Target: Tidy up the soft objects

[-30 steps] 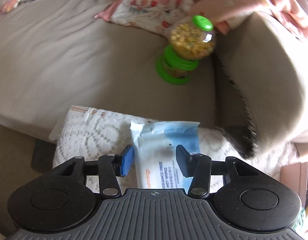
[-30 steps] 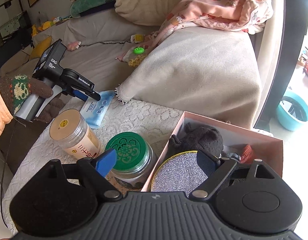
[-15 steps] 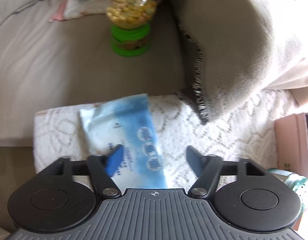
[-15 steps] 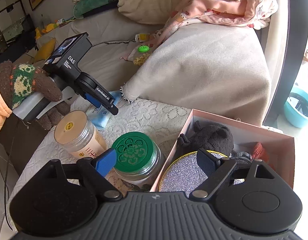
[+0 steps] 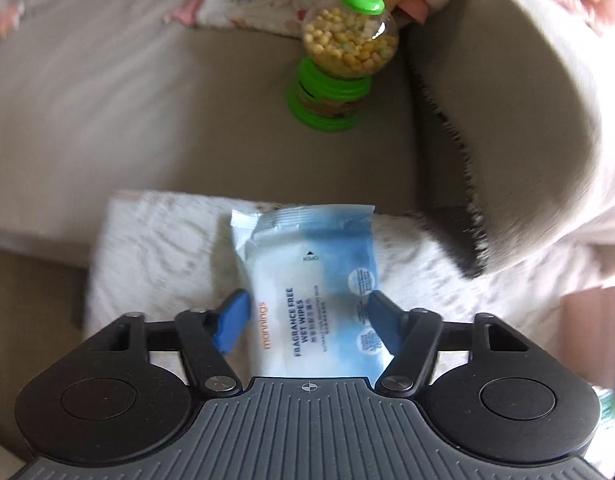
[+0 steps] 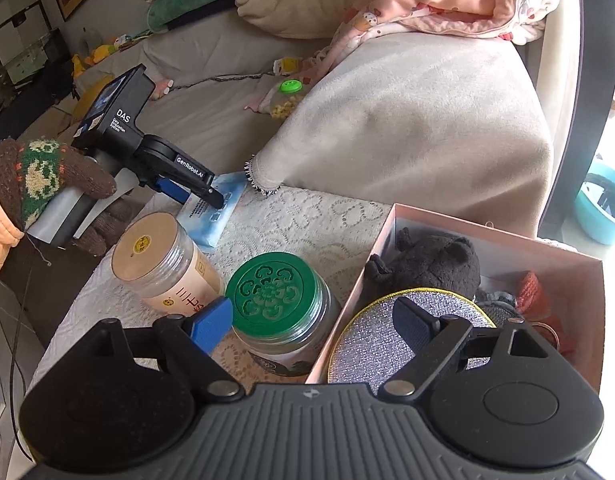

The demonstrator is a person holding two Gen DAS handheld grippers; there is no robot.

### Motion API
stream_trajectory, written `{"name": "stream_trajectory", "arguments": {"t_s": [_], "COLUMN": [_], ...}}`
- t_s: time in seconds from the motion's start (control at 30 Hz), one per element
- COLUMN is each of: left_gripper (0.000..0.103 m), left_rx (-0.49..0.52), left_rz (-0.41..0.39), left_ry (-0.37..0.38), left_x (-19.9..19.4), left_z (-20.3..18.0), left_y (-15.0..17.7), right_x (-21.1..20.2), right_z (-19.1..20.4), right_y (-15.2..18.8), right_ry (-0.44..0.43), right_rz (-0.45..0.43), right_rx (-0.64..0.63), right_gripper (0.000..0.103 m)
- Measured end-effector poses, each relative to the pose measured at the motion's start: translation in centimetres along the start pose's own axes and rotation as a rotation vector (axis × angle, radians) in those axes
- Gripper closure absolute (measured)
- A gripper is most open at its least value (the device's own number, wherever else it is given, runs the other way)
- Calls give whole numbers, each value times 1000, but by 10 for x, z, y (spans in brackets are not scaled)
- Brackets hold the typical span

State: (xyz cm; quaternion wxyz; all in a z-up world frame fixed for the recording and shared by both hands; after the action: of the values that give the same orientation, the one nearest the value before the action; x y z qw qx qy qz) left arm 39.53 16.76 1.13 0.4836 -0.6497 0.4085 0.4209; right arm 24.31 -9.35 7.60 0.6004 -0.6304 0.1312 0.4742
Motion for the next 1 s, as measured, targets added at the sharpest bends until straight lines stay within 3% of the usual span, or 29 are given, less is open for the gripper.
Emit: {"name": "stream_trajectory", "arguments": {"t_s": [0.17, 0.27, 0.37, 0.5, 0.53, 0.6, 0.67, 0.73, 0.9, 0.93, 1.0], "left_gripper": [29, 21, 21, 13, 6, 5, 10, 21, 22, 22, 22], "left_rx": [43, 86, 182, 318, 321, 327, 317, 300, 217, 202, 165], "left_rz": [25, 42, 52, 50, 42, 22, 12, -15, -64, -79, -118], "left_ry": [18, 8, 2, -71, -71, -72, -60, -43, 19, 28, 49], "left_x": [7, 15, 17, 31, 34, 36, 34, 25, 14, 9, -3], "left_z": [-20, -31, -45, -58, -58, -59, -55, -46, -8, 0, 16], "left_y": [-2, -4, 0, 9, 10, 9, 8, 9, 17, 20, 31], "right_x": [-2, -2, 0, 4, 5, 5, 2, -3, -12, -12, -10], "right_z": [2, 3, 5, 9, 10, 11, 11, 11, 24, 32, 54], "right_y": [4, 4, 4, 5, 5, 6, 7, 7, -4, -7, -9], "right_ry": [12, 19, 13, 7, 7, 11, 44, 89, 86, 63, 38], "right_rz": [7, 10, 12, 15, 15, 12, -5, -28, -43, -40, -17], "right_rx": [-19, -29, -38, -51, -52, -52, -62, -90, -170, -198, -286], "right_gripper": [15, 15, 15, 15, 15, 15, 15, 15, 16, 22, 54]}}
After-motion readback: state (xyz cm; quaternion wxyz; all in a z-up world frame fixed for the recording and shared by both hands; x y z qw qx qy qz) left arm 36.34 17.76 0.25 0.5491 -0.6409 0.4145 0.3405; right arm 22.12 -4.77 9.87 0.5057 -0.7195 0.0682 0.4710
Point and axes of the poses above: each gripper's, at about its wrist camera, not at the fingertips, and x roughly the way its jaws point, z to its left, y to its underside, the point moved 4 cm from there along x, roughly the way its jaws point, and after that the axes turned 6 degrees about -x, right-handed, at the moved point
